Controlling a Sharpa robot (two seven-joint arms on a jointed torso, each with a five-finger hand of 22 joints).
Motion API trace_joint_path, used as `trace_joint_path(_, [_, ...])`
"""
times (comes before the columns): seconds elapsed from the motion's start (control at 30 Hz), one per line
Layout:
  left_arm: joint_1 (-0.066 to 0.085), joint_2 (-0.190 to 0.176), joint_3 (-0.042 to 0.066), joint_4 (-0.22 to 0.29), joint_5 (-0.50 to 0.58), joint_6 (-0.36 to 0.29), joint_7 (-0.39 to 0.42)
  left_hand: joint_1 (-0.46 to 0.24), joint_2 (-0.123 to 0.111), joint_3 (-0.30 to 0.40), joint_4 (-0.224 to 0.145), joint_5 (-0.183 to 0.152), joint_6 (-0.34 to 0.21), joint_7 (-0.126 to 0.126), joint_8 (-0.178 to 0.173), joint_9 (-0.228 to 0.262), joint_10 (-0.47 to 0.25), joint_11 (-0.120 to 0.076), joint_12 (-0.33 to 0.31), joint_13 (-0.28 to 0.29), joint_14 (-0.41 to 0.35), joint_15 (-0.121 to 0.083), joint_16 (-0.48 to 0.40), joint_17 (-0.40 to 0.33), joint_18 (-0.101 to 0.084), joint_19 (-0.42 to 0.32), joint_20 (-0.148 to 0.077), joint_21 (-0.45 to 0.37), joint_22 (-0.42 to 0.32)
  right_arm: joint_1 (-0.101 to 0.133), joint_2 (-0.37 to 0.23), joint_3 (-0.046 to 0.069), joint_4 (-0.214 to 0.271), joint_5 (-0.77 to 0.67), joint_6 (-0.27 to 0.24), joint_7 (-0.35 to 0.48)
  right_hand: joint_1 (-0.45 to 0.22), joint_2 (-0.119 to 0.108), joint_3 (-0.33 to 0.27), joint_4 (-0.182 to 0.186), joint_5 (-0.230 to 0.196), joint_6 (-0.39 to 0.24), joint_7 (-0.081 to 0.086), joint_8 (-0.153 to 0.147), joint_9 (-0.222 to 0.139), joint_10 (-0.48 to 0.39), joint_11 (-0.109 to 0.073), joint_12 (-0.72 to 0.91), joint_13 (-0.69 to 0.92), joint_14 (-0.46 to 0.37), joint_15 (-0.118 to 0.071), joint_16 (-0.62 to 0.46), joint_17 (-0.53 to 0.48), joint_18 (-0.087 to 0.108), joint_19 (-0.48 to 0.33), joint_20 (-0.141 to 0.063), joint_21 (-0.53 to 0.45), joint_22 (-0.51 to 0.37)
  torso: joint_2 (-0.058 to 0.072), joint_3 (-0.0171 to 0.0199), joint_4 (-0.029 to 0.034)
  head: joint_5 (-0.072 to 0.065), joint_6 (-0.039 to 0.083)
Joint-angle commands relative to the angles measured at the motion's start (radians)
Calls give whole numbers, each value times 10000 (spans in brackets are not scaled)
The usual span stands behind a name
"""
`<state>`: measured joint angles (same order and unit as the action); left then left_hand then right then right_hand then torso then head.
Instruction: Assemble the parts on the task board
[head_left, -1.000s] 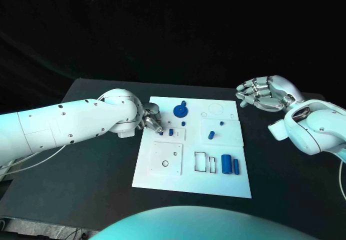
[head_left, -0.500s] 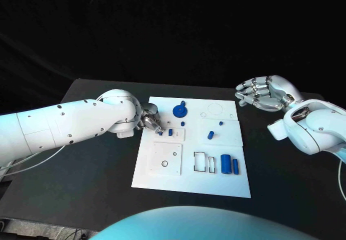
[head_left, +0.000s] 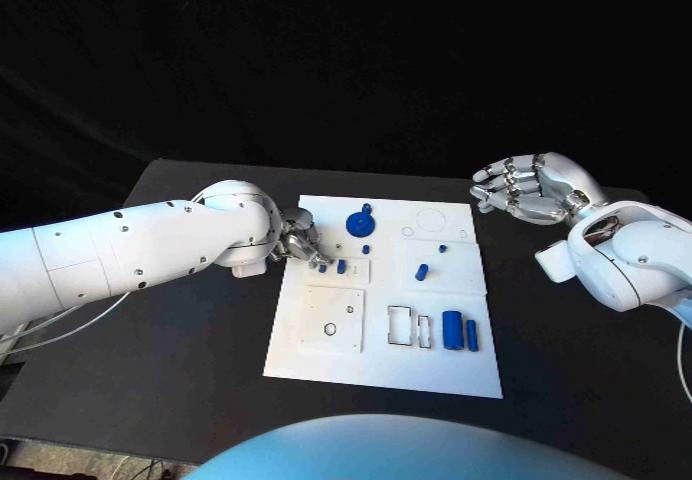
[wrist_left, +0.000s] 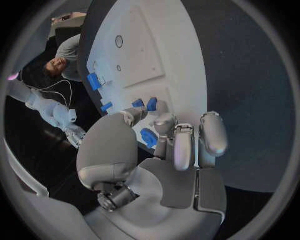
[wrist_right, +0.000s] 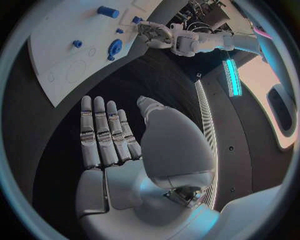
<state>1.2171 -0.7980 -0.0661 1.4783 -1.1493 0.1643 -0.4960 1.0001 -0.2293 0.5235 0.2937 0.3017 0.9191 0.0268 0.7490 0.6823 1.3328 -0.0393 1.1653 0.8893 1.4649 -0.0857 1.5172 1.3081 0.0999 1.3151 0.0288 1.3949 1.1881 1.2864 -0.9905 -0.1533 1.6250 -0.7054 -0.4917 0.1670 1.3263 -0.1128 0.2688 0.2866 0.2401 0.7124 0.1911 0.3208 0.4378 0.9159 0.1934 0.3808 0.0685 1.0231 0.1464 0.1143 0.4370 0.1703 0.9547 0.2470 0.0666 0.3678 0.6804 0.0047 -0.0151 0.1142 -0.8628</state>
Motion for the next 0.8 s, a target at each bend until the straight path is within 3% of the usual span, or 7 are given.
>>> trace_joint_path(0.03, [-8, -45, 8, 14, 283, -201, 46, -44, 47, -267, -8, 30, -10, 45, -51, -8, -130, 16, -109, -129, 697, -54, -18, 1116, -155, -11, 7, -75, -46, -8, 5, 0, 3, 72, 45, 135, -126, 10, -99, 1, 68, -112, 690, 45, -25, -121, 14, -46, -26, -145, 21, -96, -75, 72, -142, 52, -37, -83, -3, -1, -13, -6, -1])
trace_joint_path(0.43, [-6, -188, 78, 125, 963, -1253, 165, -208, 283, -1035, 15, 72, -88, 73, -59, 17, -319, 43, -345, -513, 637, -32, -117, 893, -105, -168, 16, -226, -290, -27, 9, 0, -10, 122, 29, 157, -147, 58, -259, -6, 77, -208, 745, 90, -61, -234, 79, 7, -30, -457, 132, -277, -314, 59, -473, 158, -44, -352, 7, 0, -9, -1, 66])
trace_joint_path(0.63, [-5, -250, 113, 150, 2082, -2279, 1065, 41, 398, -1718, 6, 133, -645, 298, -288, -46, -1293, 245, -1523, -2149, 303, 127, -700, -302, 103, -879, 107, -869, -1348, -38, 10, 0, -20, 139, 25, 163, -146, 65, -271, -5, 78, -212, 748, 97, -63, -238, 83, 15, -29, -483, 140, -290, -335, 58, -503, 167, -44, -375, -1, 4, -8, -17, 104])
trace_joint_path(0.7, [-5, -258, 119, 156, 2427, -2679, 1635, 237, 428, -1786, 4, 149, -874, 391, -379, -111, -1429, 321, -1640, -2328, 297, 190, -753, -361, 113, -899, 151, -948, -1424, -40, 9, 0, -23, 142, 17, 165, -145, 69, -273, -5, 79, -213, 748, 99, -64, -239, 85, 17, -29, -490, 142, -294, -341, 58, -511, 170, -44, -382, -2, 7, -7, -28, 112])
trace_joint_path(0.73, [-4, -254, 121, 156, 2553, -2884, 1949, 454, 409, -1843, -1, 161, -1175, 540, -527, -222, -2020, 459, -2220, -3059, -42, 313, -1273, -1291, 317, -1631, 228, -1636, -2515, -42, 8, 0, -27, 144, 12, 166, -142, 73, -275, -7, 81, -215, 749, 100, -65, -242, 85, 19, -29, -497, 145, -298, -348, 58, -519, 172, -43, -389, 3, 6, -8, -40, 123])
trace_joint_path(0.77, [-4, -243, 123, 151, 2644, -3078, 2282, 541, 399, -1877, -3, 150, -1273, 608, -575, -278, -2179, 530, -2339, -3160, -211, 371, -1532, -1699, 396, -1939, 281, -1962, -2976, -43, 7, 0, -32, 145, 5, 169, -134, 80, -278, -10, 83, -216, 751, 105, -66, -245, 86, 24, -29, -514, 150, -307, -362, 58, -537, 178, -43, -403, 2, 6, -8, -49, 135])
trace_joint_path(0.8, [-4, -233, 124, 148, 2673, -3189, 2487, 827, 328, -1906, -5, 129, -1562, 781, -700, -401, -2594, 696, -2631, -3343, -842, 518, -2463, -3112, 661, -2972, 403, -3052, -4511, -43, 7, 0, -36, 145, 2, 172, -126, 85, -282, -13, 87, -217, 752, 110, -68, -249, 88, 28, -29, -534, 156, -318, -376, 58, -554, 184, -42, -418, 2, 3, -7, -53, 141])
